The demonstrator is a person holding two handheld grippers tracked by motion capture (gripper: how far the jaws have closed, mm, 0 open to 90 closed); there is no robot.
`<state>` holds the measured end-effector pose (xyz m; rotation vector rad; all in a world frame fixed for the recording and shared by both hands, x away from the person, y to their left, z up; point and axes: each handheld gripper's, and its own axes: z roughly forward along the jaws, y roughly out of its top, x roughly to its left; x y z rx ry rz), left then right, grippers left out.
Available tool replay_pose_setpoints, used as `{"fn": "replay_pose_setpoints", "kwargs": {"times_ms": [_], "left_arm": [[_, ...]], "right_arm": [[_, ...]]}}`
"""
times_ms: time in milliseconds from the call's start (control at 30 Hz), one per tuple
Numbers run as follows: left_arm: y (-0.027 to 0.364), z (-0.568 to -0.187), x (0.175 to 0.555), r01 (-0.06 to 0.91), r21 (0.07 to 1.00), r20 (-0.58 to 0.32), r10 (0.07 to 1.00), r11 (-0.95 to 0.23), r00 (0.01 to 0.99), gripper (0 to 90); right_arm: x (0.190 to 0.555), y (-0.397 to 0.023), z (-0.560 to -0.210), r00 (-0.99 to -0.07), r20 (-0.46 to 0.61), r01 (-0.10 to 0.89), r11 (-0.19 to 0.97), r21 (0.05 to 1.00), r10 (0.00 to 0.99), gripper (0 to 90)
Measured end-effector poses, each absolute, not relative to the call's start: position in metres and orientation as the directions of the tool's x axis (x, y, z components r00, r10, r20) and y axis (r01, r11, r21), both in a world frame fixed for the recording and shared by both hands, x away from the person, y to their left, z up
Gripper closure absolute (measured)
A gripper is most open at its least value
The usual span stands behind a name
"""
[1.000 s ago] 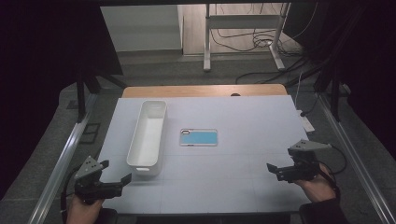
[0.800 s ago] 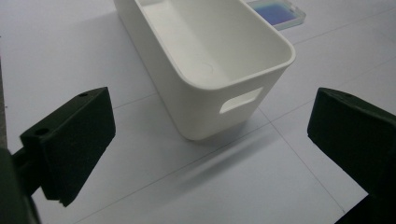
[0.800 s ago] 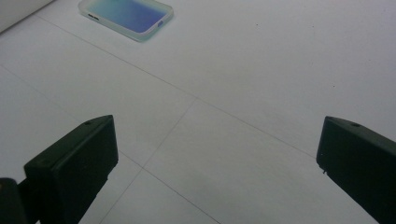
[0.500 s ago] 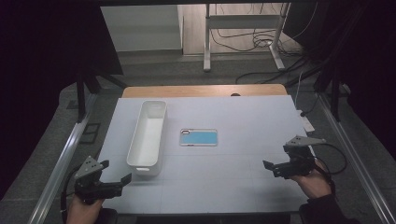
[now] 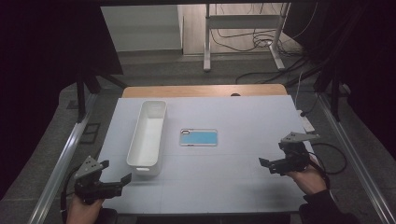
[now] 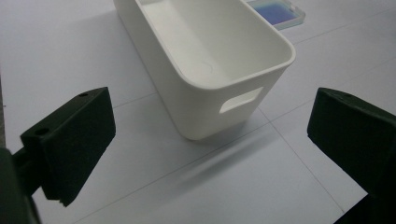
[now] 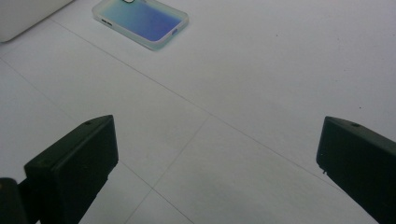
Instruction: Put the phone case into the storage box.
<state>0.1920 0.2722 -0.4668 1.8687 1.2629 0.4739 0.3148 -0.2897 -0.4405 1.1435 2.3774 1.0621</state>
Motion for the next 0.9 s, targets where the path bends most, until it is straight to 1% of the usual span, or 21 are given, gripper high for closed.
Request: {"fn": "replay_pose_setpoints", "kwargs": {"times_ms": [900], "left_arm": [[0.273,-0.467,0.192,0.59,0.79,-0.131,0.894,-0.167,0.428,1.9]], "right_arm": [[0.337,-0.263,-0.44,-0.667,0.048,0.553,0.45,0.701,0.744,0.0]]}}
